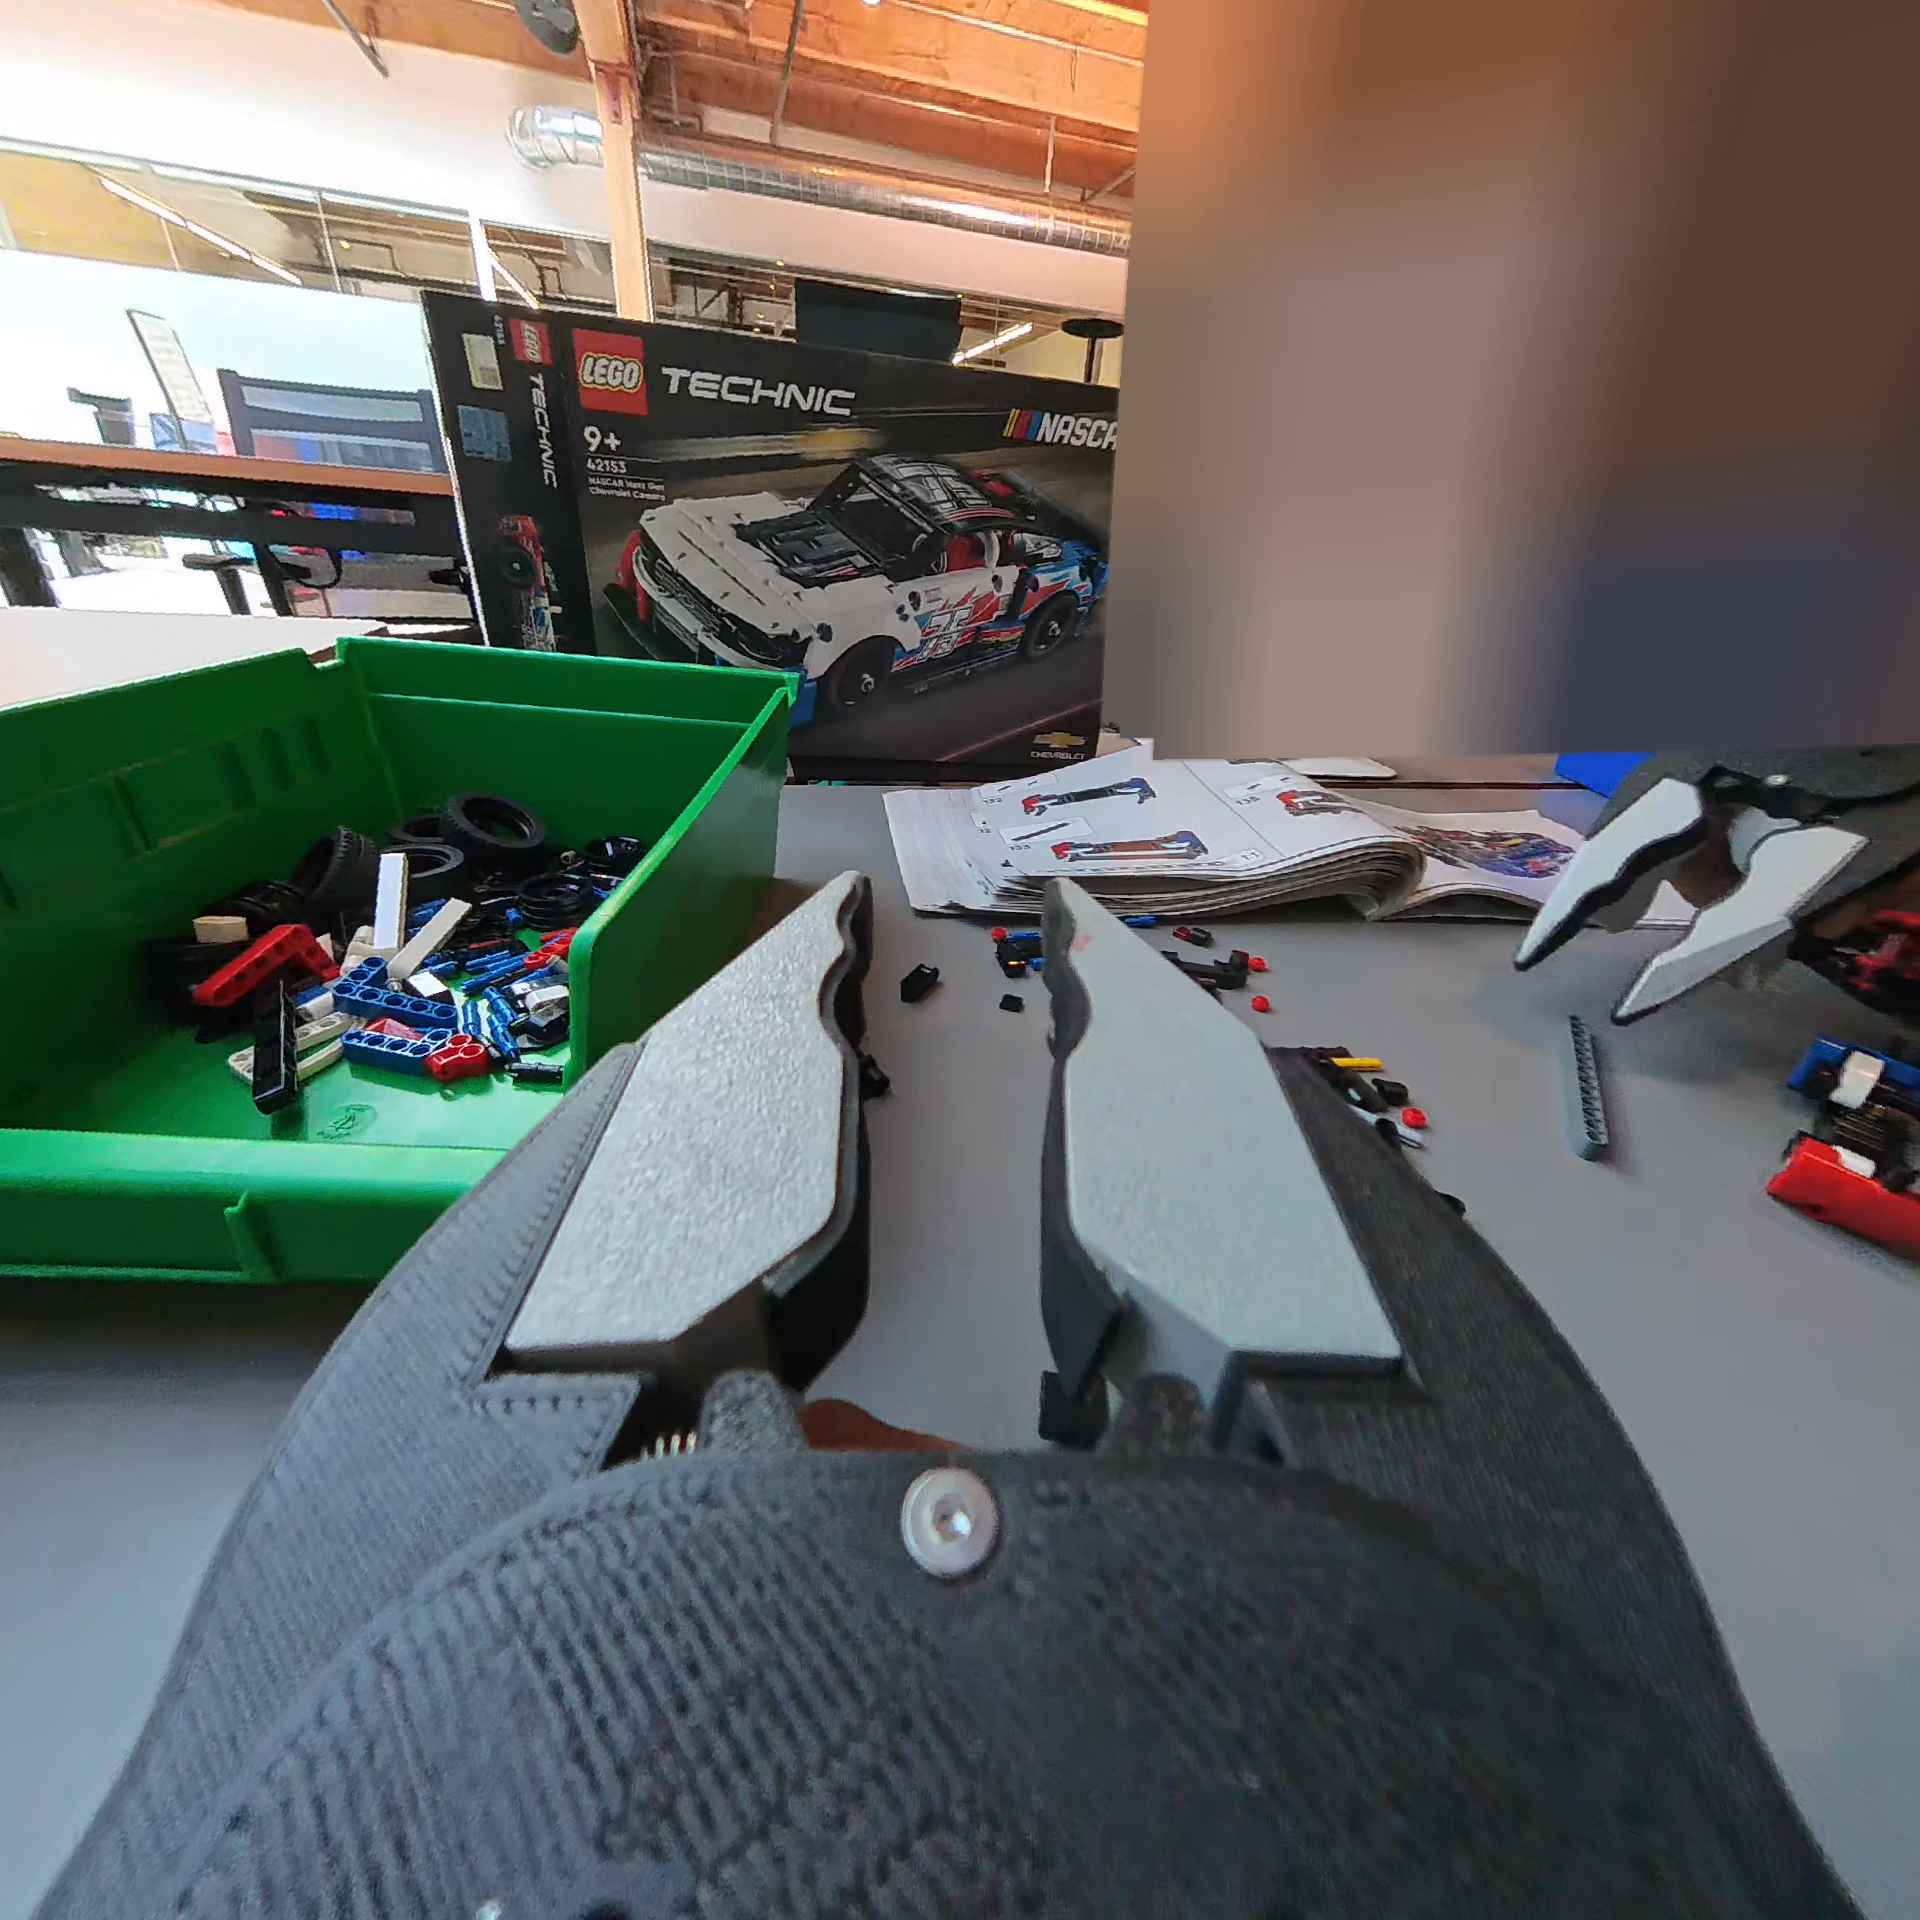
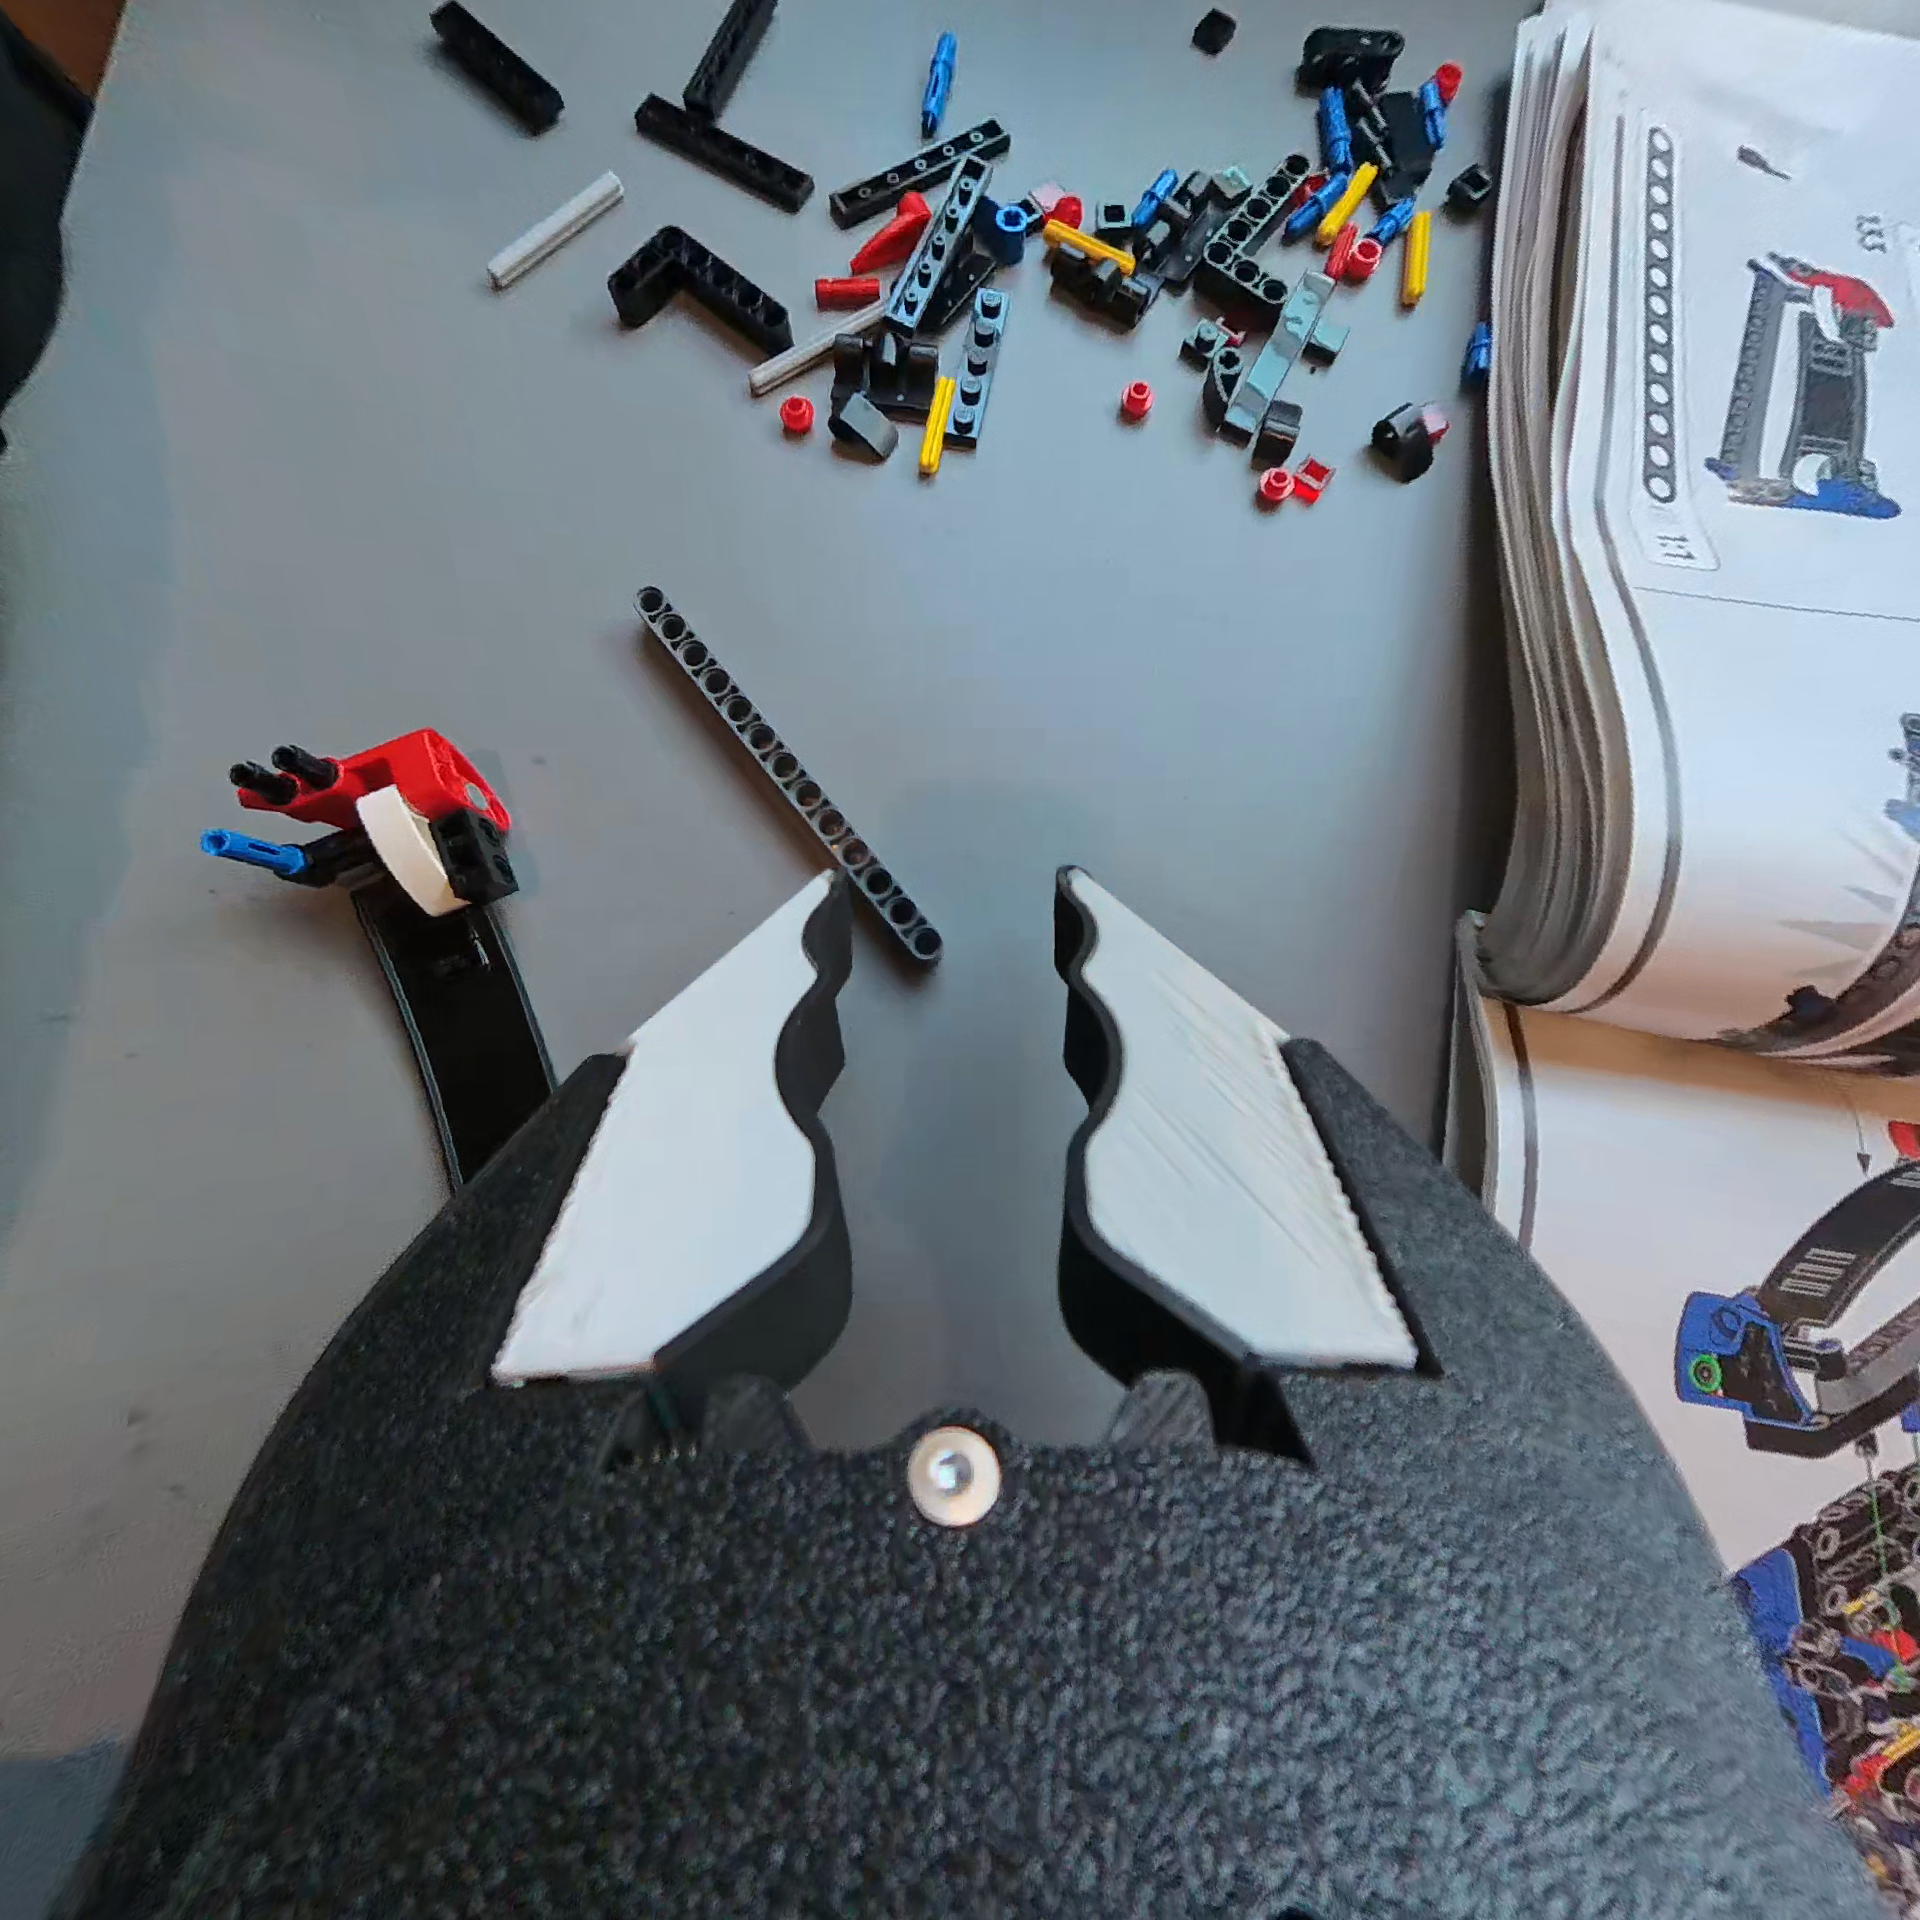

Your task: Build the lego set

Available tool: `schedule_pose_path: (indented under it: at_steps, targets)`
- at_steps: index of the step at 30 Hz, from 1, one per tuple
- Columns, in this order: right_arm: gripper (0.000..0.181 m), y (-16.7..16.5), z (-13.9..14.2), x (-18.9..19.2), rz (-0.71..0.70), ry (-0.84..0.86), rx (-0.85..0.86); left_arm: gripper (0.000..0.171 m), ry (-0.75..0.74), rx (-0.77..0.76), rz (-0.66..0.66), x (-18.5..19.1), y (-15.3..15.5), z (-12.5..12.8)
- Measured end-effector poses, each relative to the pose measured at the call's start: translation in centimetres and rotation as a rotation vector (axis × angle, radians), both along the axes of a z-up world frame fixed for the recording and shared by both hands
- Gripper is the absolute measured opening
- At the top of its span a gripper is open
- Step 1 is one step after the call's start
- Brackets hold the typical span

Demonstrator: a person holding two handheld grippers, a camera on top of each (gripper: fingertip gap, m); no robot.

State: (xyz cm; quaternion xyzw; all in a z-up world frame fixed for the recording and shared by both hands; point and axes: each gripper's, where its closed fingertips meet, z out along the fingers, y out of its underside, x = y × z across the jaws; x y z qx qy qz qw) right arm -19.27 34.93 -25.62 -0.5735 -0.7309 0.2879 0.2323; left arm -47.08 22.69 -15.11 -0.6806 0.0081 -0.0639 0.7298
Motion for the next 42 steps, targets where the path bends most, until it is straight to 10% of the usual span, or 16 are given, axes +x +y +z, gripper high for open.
schedule_pose_path:
  at_steps: [13,20,24,30,42]
  targets:
    - [0.02,-2.9,-1.0,0.7,0.059,0.028,-0.02,0.032,0.002,-0.001,0.005,0.0,0.0,-0.1]
    - [0.021,-2.5,2.9,0.9,-0.053,0.196,0.015,0.031,0.023,-0.071,0.012,0.5,0.6,-0.6]
    - [0.021,-2.5,1.9,0.7,-0.088,0.144,0.032,0.028,0.107,-0.322,-0.308,11.1,2.3,-0.5]
    - [0.0,-4.5,1.8,-1.9,-0.081,0.197,0.061,0.031,0.397,-0.662,-0.518,22.5,4.9,-8.0]
    - [0.0,-4.2,2.3,-3.3,-0.148,0.271,-0.053,0.016,0.548,-0.756,-0.587,23.4,5.4,-11.6]
